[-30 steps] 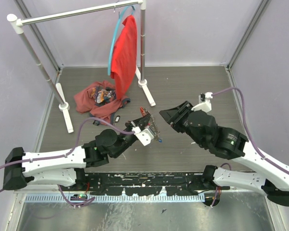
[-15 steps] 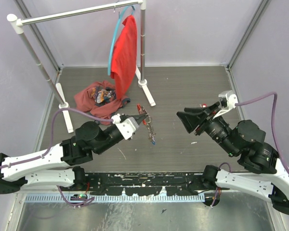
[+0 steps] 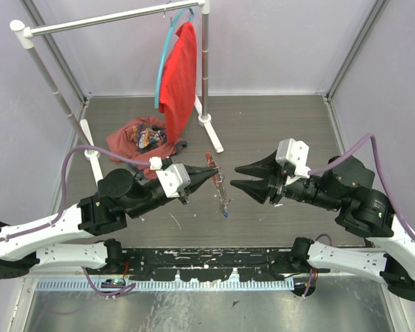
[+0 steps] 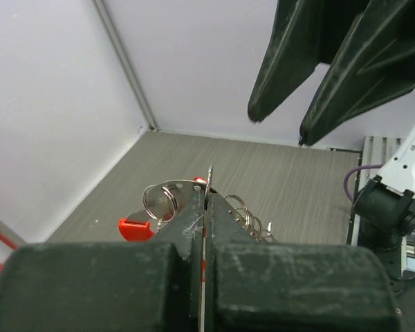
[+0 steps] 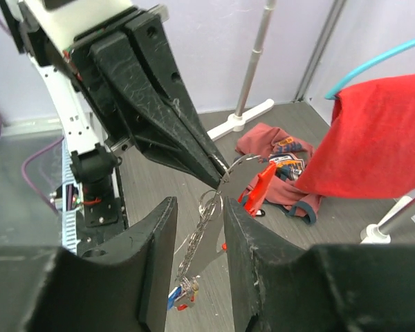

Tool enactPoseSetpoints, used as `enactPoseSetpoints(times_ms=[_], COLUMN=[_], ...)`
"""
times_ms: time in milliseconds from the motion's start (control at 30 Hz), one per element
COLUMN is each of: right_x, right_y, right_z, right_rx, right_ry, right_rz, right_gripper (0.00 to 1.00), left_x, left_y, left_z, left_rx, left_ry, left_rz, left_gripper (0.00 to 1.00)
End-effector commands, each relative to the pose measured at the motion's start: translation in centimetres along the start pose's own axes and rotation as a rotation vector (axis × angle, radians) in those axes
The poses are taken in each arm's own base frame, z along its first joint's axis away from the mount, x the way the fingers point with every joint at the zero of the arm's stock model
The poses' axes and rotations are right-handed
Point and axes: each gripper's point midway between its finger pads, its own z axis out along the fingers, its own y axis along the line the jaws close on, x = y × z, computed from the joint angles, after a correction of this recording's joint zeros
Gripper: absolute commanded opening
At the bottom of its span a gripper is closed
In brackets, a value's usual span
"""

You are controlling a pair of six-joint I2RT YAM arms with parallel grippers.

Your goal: Put the keys on the keyring

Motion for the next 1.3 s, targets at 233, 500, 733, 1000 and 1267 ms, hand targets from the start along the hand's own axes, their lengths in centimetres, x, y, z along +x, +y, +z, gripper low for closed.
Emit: enactPoseSetpoints(times_ms=[233, 500, 733, 1000, 1267], right_x=[-3.2, -4.5, -4.4, -4.3, -4.6], right_y=[2.1, 3.5, 4.0, 4.5, 4.9], right_z=[-0.2, -0.1, 0.8, 1.2, 1.1], right_rx=[-0.146, -0.217, -0.258, -0.292, -0.313], right_ry=[-0.155, -0.256, -0.237, -0.234, -0.245], right_rz=[-0.175, -0.203, -0.187, -0.172, -0.168], right_gripper=[0.43, 0.41, 0.40, 0.35, 0.30], left_x=[-6.4, -8.4, -9.2, -9.3, -9.1], left_y=[-1.9, -3.1, -3.8, -4.1, -4.1], left_z=[-1.2, -2.3, -2.6, -2.6, -2.5], left_rx=[0.155, 0.235, 0.283, 0.298, 0.297], left_ry=[-0.180, -0.269, -0.297, -0.298, -0.290], left_rz=[-0.069, -0.131, -0.135, -0.134, -0.132], left_gripper=[0.00, 0.00, 0.00, 0.00, 0.00])
